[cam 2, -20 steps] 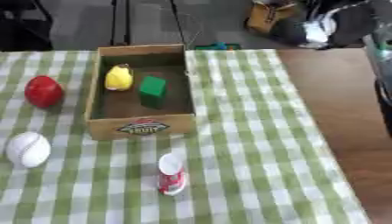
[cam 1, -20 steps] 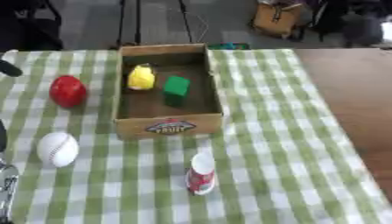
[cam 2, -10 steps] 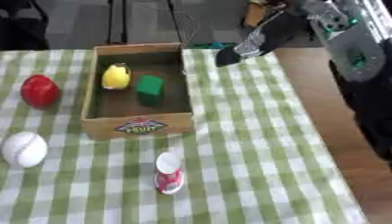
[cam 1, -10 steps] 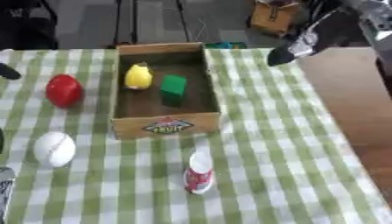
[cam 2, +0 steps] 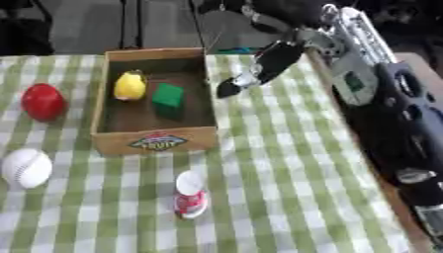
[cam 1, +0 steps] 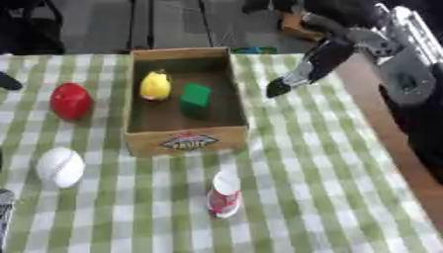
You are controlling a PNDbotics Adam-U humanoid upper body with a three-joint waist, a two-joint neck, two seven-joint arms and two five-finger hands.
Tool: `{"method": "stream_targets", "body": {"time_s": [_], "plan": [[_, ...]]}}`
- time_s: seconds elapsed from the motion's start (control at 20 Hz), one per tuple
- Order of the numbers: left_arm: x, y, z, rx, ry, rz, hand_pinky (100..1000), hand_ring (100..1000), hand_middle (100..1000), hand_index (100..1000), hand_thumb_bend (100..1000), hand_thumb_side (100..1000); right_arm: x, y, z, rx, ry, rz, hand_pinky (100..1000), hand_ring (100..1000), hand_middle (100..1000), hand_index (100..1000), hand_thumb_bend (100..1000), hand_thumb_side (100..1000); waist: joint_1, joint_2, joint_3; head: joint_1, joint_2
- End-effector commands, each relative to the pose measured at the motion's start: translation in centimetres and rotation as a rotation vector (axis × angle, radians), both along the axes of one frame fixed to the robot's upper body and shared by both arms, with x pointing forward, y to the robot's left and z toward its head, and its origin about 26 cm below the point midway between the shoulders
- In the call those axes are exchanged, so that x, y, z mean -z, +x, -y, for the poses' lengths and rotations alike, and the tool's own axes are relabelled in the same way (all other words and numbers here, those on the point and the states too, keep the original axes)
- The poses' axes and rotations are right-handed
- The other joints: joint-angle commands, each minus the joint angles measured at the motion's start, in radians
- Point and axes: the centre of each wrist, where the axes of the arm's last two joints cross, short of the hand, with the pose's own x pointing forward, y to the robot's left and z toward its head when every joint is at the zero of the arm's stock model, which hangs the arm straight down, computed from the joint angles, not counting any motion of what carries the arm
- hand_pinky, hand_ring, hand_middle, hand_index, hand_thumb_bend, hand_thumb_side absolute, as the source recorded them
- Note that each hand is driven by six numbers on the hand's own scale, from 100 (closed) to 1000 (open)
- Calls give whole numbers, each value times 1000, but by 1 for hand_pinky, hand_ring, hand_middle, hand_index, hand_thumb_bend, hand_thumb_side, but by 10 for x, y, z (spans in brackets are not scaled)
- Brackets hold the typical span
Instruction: Pick up objects on the table and place them in the box.
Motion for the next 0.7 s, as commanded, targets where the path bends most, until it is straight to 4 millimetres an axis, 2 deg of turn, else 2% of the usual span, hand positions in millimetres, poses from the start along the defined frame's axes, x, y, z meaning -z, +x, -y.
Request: {"method": "stream_targets", "body": {"time_s": [0.05,0.15,0.25,0.5,0.7], "plan": [[-7,-2,-1,4,28,20,446,655,767,787,182,1000,1,1,2,17,-39,-4,814,867,851,936,893,877,1,-15,-1,1,-6],[-7,-2,-1,3,30,20,446,655,767,785,182,1000,5,1,3,17,-40,-16,816,876,861,947,897,874,0,-14,-1,1,-7],[-7,-2,-1,2,31,20,444,654,767,783,181,1000,18,-3,3,0,-20,-53,807,868,860,947,898,865,-1,-10,-3,2,-10],[-8,-1,-1,2,34,23,443,654,767,781,180,1000,36,-21,5,-38,75,-138,781,839,833,911,873,871,-1,-3,-5,4,-11],[-8,-1,-1,1,35,25,444,654,767,779,182,1000,42,-36,8,-51,136,-199,766,817,806,888,868,888,-1,-1,-7,6,-12]]}}
